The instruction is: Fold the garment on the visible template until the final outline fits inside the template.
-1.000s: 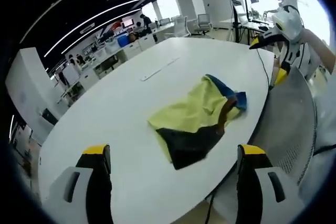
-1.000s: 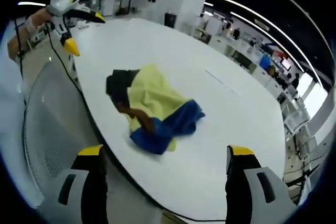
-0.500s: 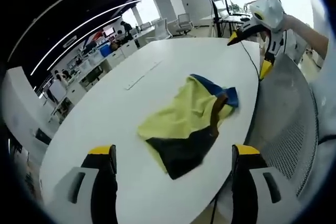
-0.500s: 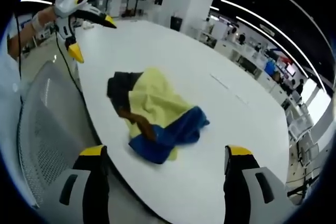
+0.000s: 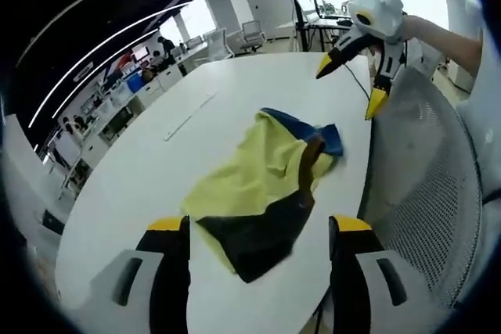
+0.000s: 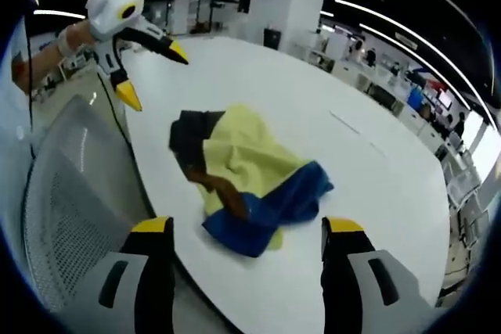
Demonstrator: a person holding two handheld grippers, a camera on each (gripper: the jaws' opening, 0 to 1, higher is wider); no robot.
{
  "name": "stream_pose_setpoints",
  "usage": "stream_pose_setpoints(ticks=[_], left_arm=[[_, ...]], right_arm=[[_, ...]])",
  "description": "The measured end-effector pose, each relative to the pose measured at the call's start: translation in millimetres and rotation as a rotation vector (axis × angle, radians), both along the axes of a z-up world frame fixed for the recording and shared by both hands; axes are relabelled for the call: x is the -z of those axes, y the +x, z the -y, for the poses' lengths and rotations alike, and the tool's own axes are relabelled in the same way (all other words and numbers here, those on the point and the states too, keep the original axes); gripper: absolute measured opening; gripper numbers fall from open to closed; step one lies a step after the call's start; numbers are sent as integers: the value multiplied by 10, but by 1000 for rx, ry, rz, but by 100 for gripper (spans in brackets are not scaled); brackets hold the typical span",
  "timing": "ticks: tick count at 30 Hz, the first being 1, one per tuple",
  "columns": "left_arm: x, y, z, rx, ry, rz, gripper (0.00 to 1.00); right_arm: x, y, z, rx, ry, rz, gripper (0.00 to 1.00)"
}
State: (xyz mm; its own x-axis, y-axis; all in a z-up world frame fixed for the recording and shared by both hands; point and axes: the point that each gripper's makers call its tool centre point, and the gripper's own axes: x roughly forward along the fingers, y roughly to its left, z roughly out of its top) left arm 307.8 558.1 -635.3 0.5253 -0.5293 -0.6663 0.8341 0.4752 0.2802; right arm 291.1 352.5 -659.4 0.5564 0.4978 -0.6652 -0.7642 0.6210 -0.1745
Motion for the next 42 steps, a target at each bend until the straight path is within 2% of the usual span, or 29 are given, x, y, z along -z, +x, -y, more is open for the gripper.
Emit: stream_pose_setpoints(ticks=[3,9,13,18,22,25,31,38,42], left_arm=[[53,-3,28,16,-3,-16,69],[165,27,-3,19,24,-24,61],[175,79,13,27,19,14,56],[320,95,-11,47,87,6,49],[377,103,19,58,89,4,48],[404,115,51,72,83,18,42],[553,66,79,110,102,-15,38],[723,5,135,177,142,-22,30],[779,-33,170,194,134,-38,25]], right_arm=[[28,5,5,-2,-11,3,77],[63,20,14,-5,-20,4,75],[86,34,8,2,-15,-3,74],[148,35,-21,-17,-48,-5,70],[161,43,-35,-18,-49,-14,70],[152,66,-38,-20,-47,-5,68],[165,81,-42,-18,-47,-6,66],[202,72,-50,-17,-48,-15,66],[220,71,-32,-3,-39,-26,65]])
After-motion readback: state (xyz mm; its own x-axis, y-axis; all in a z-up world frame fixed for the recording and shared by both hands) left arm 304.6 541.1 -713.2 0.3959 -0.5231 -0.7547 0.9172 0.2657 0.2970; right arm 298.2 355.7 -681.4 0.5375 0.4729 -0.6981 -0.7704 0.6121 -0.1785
